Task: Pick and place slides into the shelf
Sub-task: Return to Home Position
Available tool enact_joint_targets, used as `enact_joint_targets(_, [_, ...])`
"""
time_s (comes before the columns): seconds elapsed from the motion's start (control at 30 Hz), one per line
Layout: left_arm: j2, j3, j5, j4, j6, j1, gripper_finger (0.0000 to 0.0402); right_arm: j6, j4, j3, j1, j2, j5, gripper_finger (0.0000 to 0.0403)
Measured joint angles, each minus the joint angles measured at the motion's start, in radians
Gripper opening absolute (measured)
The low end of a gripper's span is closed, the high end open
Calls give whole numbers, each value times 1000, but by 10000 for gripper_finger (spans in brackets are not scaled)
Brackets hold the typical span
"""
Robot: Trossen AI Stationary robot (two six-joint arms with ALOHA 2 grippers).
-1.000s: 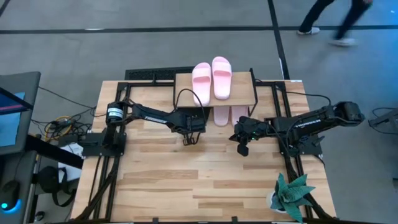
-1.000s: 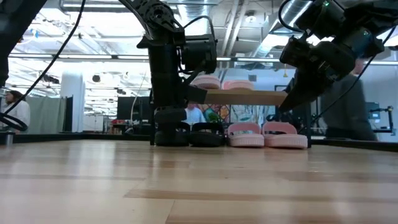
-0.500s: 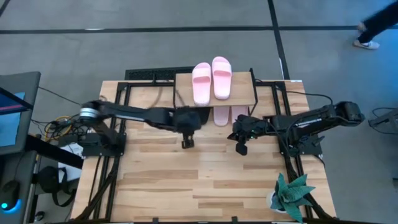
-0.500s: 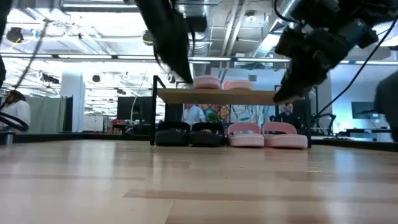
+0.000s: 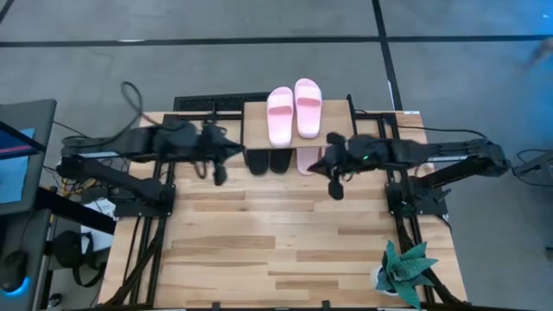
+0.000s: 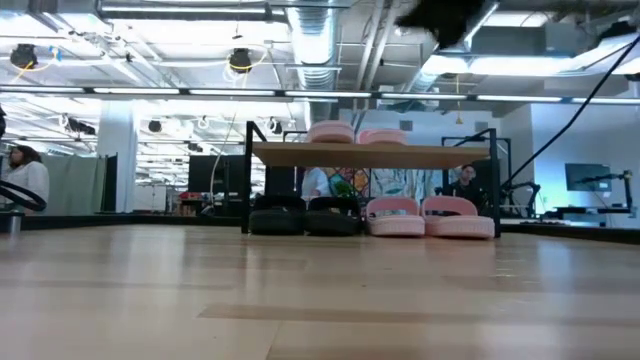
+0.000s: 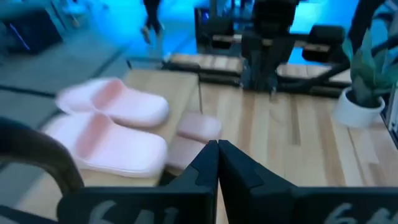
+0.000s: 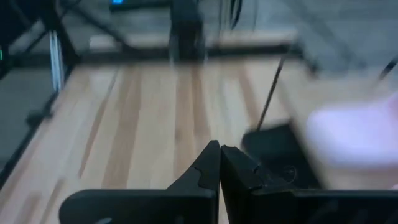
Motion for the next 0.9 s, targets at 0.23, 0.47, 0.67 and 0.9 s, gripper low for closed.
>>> enact_joint_targets(0.23, [-134,0,-61,-71,14,-14,0,-23,-76,146,0,-99,156,0])
enact_joint_targets(0.47, [-210,-1,-148,-198,51,-14,0,-23,-138,107,0,-258,232,0])
enact_joint_targets(0.67, [-325,-155,-143,-25,180,-13,0,8,61,-121,2,-411,233,0])
enact_joint_targets(0.9, [-556,-499,-76,286,219,0,0,30,123,-268,16,-503,222,0])
